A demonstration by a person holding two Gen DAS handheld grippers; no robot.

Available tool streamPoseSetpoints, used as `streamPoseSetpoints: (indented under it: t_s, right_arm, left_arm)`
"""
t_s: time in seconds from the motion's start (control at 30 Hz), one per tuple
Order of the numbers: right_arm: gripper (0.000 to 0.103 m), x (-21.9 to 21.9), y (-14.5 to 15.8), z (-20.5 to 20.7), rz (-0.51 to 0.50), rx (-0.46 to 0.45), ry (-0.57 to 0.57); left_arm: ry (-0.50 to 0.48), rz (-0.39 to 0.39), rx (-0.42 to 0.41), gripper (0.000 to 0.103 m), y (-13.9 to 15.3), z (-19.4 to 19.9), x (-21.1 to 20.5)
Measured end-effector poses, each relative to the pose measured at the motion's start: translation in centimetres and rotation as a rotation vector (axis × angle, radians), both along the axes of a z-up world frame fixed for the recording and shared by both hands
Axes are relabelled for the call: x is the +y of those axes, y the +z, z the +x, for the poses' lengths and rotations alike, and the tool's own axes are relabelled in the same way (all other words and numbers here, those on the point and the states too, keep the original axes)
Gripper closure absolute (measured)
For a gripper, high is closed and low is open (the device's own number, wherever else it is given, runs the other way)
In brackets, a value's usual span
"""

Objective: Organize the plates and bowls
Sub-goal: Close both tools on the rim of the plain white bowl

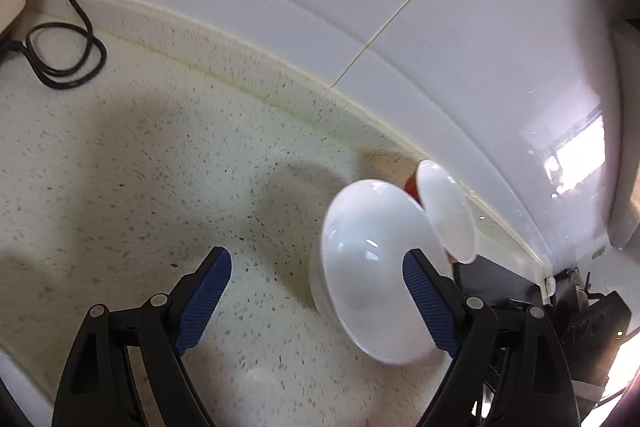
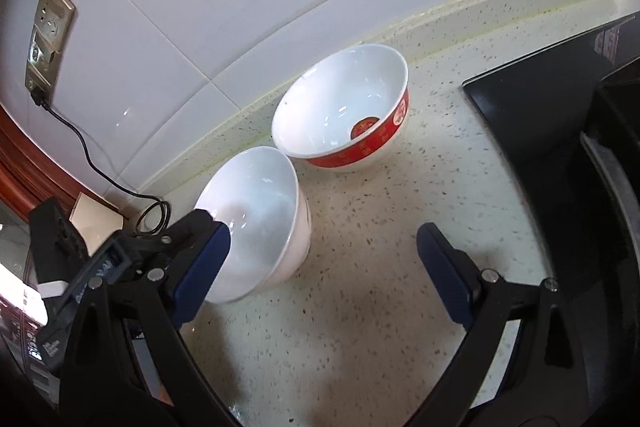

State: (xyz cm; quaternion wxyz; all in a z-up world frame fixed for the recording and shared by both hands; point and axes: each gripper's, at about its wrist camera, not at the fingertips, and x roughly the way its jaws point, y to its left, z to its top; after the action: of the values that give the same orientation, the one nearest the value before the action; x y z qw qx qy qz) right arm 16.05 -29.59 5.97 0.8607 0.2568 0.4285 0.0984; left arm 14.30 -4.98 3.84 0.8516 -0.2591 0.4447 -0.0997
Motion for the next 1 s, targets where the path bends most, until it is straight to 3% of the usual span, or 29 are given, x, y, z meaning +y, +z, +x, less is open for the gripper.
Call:
streamPoseSetpoints:
  t_s: [0.2,0.37,0.53,0.7,0.77,0.83,0.9,0.97,1.0]
  right_arm:
    - [0.008,0.6,-0.9,0.2,-0.006,0.009,0.007]
    - [0.013,1.7,-0.3,0.2,-0.049,-0.027,0.021]
    - [0.022,2.9,-0.4,0.4,-0.043,-0.022,0.056]
    - [0.041,3.7,-1.2,0.4,-0.030,0.007,0.083]
    - [0.043,3.7,-1.3,0.5,-0.009,0.012,0.080]
    - [0.047,3.6,-1.4,0.4,0.005,0.010,0.076]
    - [0.063,3.7,-1.3,0.3,0.023,-0.001,0.087]
    - [0.069,3.8,-1.1,0.0,0.026,-0.011,0.103]
    - [0.069,4.0,-1.0,-0.1,0.013,-0.014,0.104]
  left_arm:
    - [0.016,0.001,0.015,0.015,-1.7,1.1,-0.6]
    - [0.026,0.039,-0.020,0.015,-1.8,1.6,-1.1]
    - [0.052,0.064,-0.032,0.015,-1.4,1.1,-0.6]
    - [0.071,0.124,-0.071,0.016,-0.7,0.3,-0.4]
    - [0.067,0.141,-0.089,0.016,-0.3,0.1,-0.5]
    - [0.059,0.156,-0.099,0.023,-0.1,0.0,-0.5]
    - [0.029,0.167,-0.098,0.058,-0.2,0.2,-0.9]
    - [-0.010,0.163,-0.082,0.076,-0.6,0.4,-1.3]
    - [-0.029,0.160,-0.076,0.079,-0.7,0.4,-1.6]
